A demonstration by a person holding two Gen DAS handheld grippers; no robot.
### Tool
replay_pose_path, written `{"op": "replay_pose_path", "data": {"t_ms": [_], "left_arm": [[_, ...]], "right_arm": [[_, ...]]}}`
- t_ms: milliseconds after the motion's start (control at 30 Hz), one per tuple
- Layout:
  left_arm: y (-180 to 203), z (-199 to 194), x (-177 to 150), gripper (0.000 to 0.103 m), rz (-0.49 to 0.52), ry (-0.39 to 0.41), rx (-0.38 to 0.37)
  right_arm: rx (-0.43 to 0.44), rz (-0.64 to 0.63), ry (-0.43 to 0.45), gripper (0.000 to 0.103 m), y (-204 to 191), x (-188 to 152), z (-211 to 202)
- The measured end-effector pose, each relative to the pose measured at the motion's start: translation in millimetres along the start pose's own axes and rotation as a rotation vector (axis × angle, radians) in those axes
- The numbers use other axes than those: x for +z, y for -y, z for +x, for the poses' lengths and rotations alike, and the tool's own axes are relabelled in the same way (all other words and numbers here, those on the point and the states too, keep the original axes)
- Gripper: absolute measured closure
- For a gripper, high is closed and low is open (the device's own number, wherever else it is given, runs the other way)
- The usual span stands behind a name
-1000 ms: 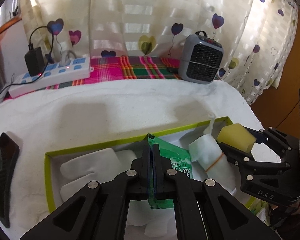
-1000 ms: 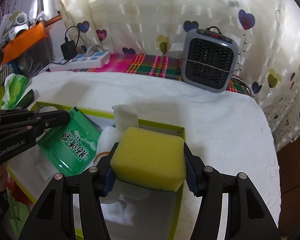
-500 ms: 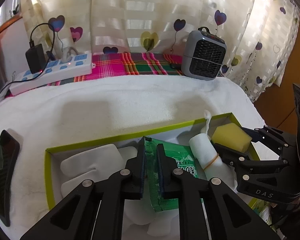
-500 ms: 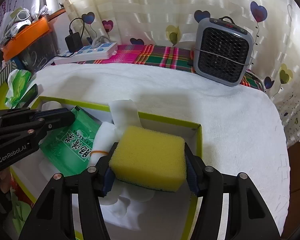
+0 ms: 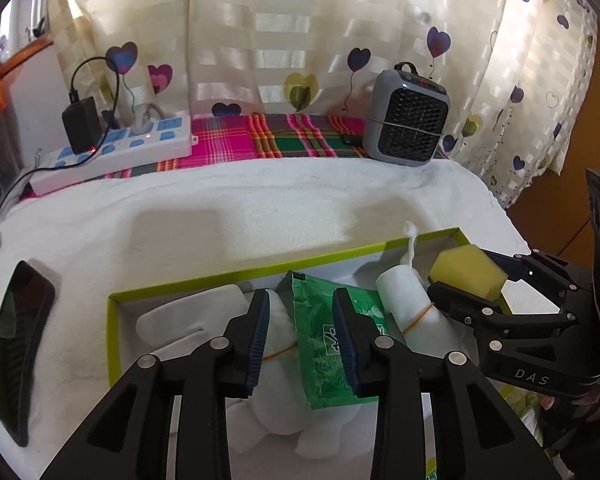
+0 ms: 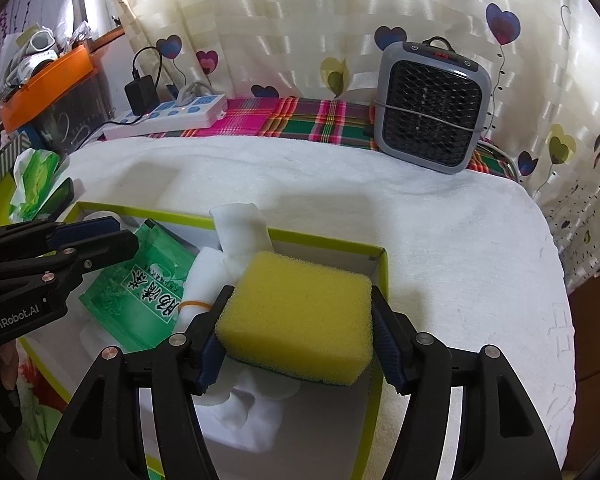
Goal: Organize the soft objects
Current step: 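Lower the tea packet and yellow sponge into the box lid and open both tools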
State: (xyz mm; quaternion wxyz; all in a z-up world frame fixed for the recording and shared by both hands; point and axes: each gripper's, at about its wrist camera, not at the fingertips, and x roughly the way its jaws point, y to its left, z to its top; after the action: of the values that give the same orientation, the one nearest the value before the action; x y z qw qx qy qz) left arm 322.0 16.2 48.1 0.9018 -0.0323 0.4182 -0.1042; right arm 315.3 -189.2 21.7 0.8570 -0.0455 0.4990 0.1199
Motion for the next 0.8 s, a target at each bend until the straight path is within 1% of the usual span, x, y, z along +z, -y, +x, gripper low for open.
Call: {"op": "replay_pose_path", "data": {"t_ms": [200, 400, 467, 567, 667, 800], "left_arm": [[1, -6, -4, 0.070, 0.004, -0.001, 0.011], [1, -16, -11, 0.069, 0.002, 0.005, 0.023], [2, -20, -13, 0.069, 0.008, 0.009, 0.019], [6, -26, -17, 0.069, 0.022, 0.015, 0.035], [7, -32, -22, 0.068, 0.023, 0.014, 0.030], [9, -44, -31, 0.068, 0.025, 0.029, 0.043]], "right_arm": [[0.017, 0.016, 0.018, 0.036, 1, -1, -7], [0.033, 0.021, 0.045, 0.035, 0, -4, -17], [0.037, 0.025, 0.053, 0.035, 0, -4, -21], [0.036, 0.035, 0.067, 0.035, 2, -5, -26], [0.042, 0.040, 0.075, 0.035, 2, -6, -33], [0.048, 0.042, 0.091, 0.035, 2, -11, -43]]}}
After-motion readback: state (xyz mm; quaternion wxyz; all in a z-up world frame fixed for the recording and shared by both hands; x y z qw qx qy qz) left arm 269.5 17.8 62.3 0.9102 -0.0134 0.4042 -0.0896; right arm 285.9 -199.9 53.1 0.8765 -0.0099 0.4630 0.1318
